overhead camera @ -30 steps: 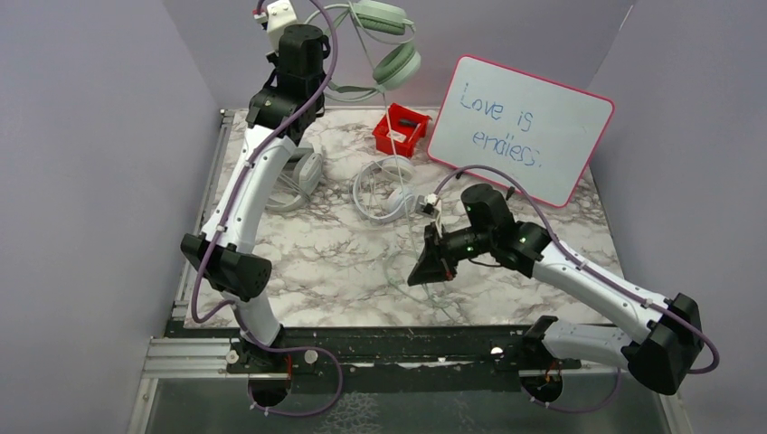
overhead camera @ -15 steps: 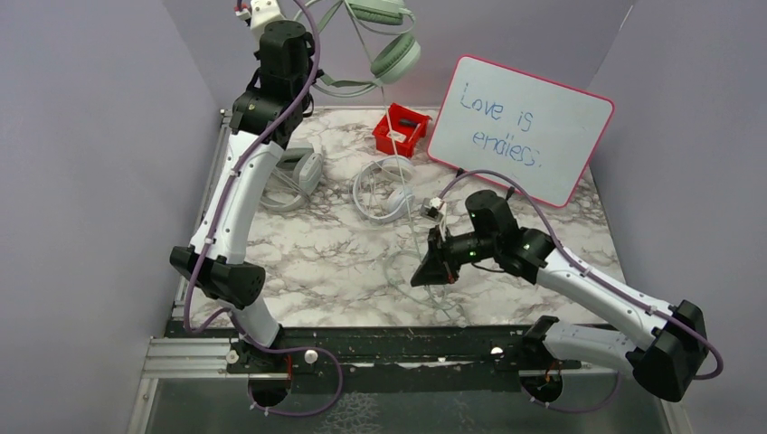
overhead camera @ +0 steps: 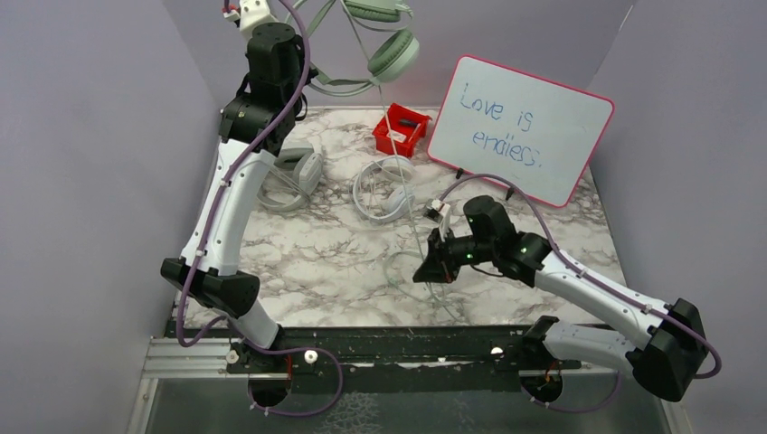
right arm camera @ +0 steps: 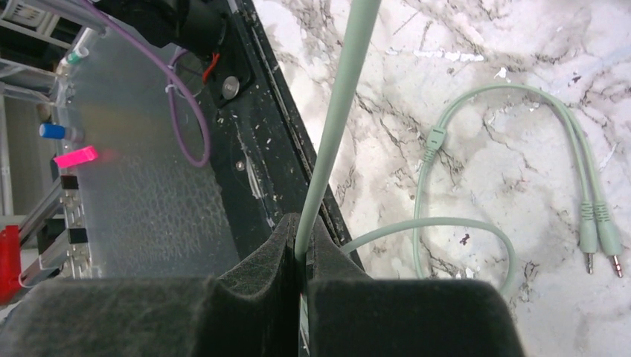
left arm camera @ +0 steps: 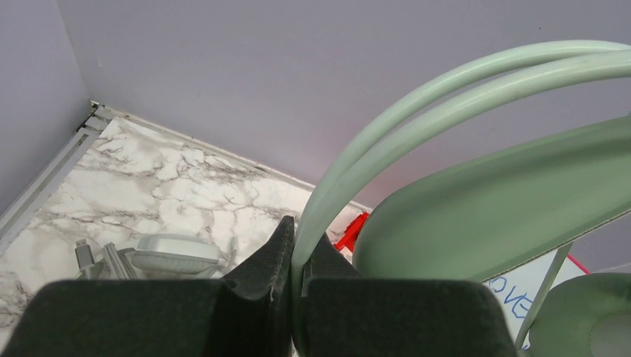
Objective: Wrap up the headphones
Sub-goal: Wrap the headphones cable around the headphones.
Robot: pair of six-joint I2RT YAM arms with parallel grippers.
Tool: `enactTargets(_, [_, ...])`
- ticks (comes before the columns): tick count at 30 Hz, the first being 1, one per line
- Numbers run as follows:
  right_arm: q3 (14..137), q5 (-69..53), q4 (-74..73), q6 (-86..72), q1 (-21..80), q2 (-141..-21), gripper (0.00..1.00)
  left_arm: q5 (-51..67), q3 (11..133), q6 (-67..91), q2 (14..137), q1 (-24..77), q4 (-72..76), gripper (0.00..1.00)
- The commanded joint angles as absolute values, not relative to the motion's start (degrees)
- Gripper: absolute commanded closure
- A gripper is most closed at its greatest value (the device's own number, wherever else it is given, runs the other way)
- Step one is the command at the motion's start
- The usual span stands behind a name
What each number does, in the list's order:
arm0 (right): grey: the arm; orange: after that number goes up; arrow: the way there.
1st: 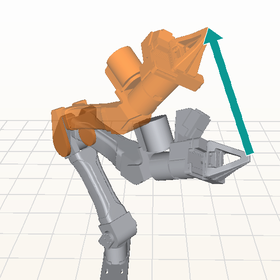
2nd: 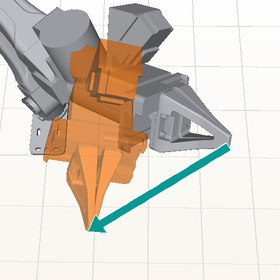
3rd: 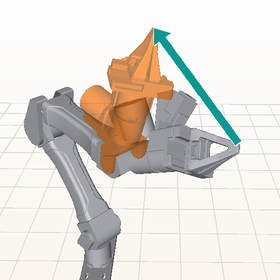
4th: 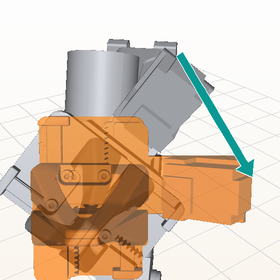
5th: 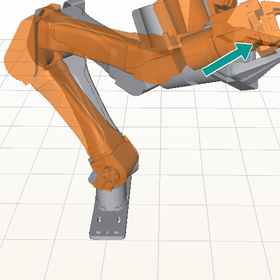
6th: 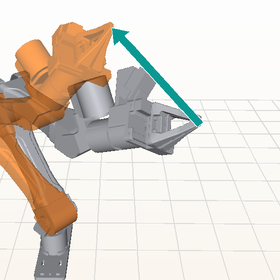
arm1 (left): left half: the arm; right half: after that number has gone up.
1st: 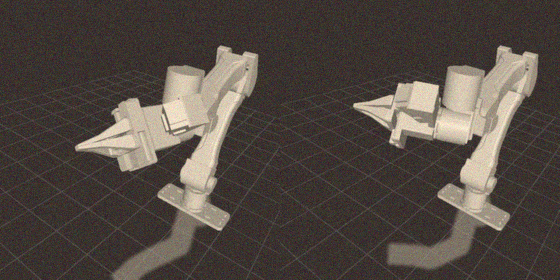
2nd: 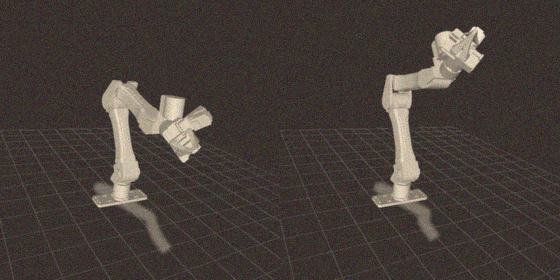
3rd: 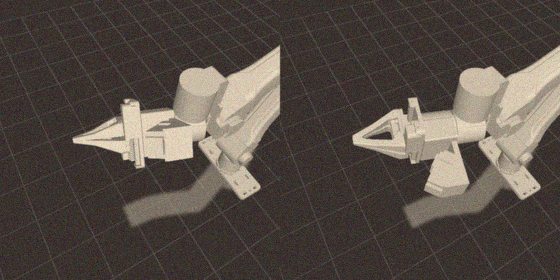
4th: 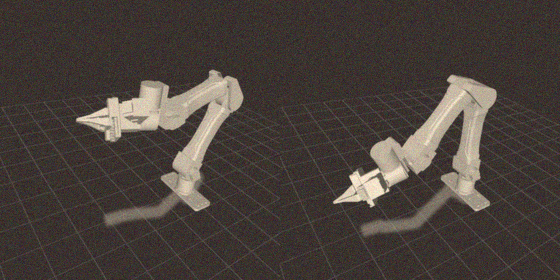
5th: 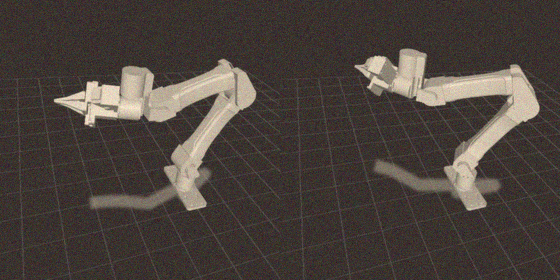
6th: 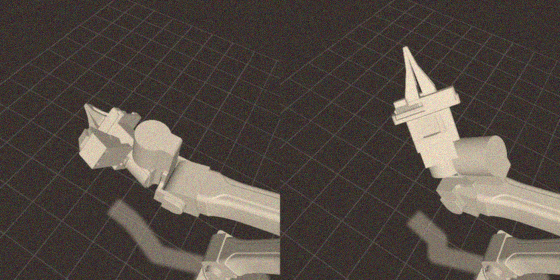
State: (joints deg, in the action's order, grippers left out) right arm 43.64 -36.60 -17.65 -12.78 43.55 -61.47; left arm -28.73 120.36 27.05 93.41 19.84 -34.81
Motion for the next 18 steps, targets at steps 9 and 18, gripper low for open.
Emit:
enactTargets(9, [40.27, -25.62, -19.09, -16.65, 44.21, -62.85, 0.99, -26.09, 120.34, 31.82, 88.04, 18.99, -26.14, 1.0])
enactTargets(18, [39.95, -22.78, -17.22, -19.72, 44.21, -63.8, 0.99, -27.15, 118.55, 30.71, 85.98, 18.99, -25.66, 1.0])
